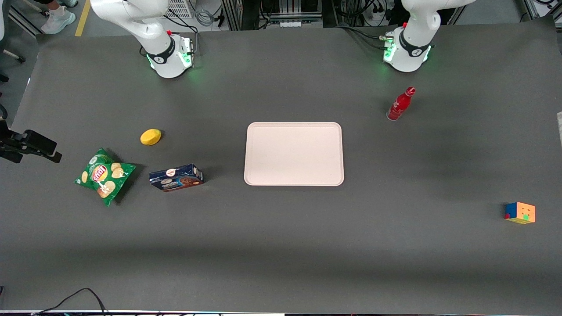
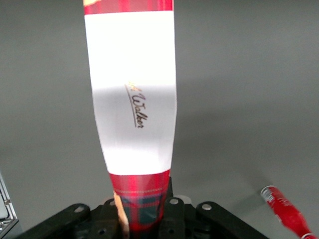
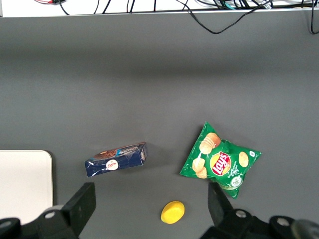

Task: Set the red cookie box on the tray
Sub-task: 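Carry the cookie box over the white tray with the left gripper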

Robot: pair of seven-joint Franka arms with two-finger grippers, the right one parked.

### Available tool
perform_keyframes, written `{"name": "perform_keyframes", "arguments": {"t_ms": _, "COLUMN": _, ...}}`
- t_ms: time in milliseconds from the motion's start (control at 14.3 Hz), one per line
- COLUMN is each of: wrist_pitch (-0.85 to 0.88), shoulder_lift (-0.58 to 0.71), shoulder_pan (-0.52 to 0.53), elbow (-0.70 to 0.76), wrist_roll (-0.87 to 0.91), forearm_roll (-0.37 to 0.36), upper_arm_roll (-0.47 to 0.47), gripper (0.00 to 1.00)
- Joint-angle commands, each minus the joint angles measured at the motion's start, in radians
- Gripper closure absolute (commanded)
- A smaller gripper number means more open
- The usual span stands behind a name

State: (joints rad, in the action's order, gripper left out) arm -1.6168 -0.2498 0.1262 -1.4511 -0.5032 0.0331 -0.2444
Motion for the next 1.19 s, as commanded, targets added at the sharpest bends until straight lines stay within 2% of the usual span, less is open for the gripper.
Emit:
{"name": "perform_keyframes", "arguments": {"t_ms": 0, "wrist_pitch": 0.053, "shoulder_lift": 0.036, "shoulder_pan": -0.011, "elbow": 0.029, "wrist_roll": 0.199, "forearm_roll": -0.047, "upper_arm_roll": 0.140, "gripper": 0.85}}
{"name": "perform_keyframes", "arguments": {"t_ms": 419, "wrist_pitch": 0.083, "shoulder_lift": 0.040, "shoulder_pan": -0.039, "elbow": 0.020, "wrist_roll": 0.748, "forearm_roll": -0.050, "upper_arm_roll": 0.523, "gripper": 0.86}}
{"name": "perform_keyframes", "arguments": {"t_ms": 628, "wrist_pitch": 0.031, "shoulder_lift": 0.024, "shoulder_pan": -0.062, "elbow": 0.014, "wrist_roll": 0.990, "forearm_roll": -0.088, "upper_arm_roll": 0.712, "gripper": 0.85}}
{"name": "perform_keyframes", "arguments": {"t_ms": 837, "wrist_pitch": -0.057, "shoulder_lift": 0.020, "shoulder_pan": -0.099, "elbow": -0.057, "wrist_roll": 1.236, "forearm_roll": -0.108, "upper_arm_roll": 0.858, "gripper": 0.85}}
{"name": "perform_keyframes", "arguments": {"t_ms": 1047, "wrist_pitch": -0.171, "shoulder_lift": 0.020, "shoulder_pan": -0.123, "elbow": -0.159, "wrist_roll": 1.345, "forearm_roll": -0.131, "upper_arm_roll": 0.959, "gripper": 0.82}}
{"name": "perform_keyframes", "arguments": {"t_ms": 1116, "wrist_pitch": -0.213, "shoulder_lift": 0.021, "shoulder_pan": -0.131, "elbow": -0.204, "wrist_roll": 1.358, "forearm_roll": -0.165, "upper_arm_roll": 0.979, "gripper": 0.83}}
